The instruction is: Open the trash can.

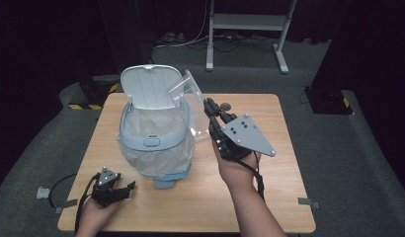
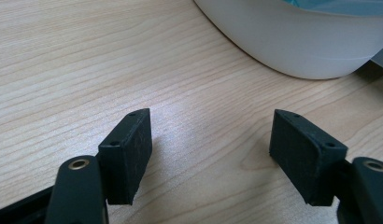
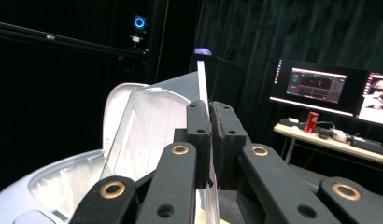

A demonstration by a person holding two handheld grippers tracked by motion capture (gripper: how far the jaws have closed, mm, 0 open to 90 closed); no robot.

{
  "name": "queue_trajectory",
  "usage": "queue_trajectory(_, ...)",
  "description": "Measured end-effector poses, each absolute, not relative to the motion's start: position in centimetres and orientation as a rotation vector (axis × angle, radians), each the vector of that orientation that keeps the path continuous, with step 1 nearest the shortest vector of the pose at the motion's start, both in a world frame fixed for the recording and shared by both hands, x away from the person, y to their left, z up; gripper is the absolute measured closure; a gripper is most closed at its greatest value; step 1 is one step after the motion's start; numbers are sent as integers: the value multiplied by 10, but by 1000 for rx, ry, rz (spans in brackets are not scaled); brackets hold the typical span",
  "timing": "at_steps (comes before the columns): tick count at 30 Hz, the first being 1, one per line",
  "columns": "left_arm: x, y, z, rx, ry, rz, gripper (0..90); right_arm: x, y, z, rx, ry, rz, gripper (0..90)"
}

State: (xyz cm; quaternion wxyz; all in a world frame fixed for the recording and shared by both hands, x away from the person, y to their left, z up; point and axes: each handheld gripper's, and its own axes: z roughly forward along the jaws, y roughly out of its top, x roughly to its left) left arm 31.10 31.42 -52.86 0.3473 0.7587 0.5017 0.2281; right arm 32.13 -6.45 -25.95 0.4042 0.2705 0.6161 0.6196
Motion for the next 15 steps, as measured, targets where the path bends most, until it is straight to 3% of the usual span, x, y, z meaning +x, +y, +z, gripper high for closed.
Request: queue_trajectory(15,311,314,-529,1969,1299,590,298,329,-25,-252,612,1598,1612,869)
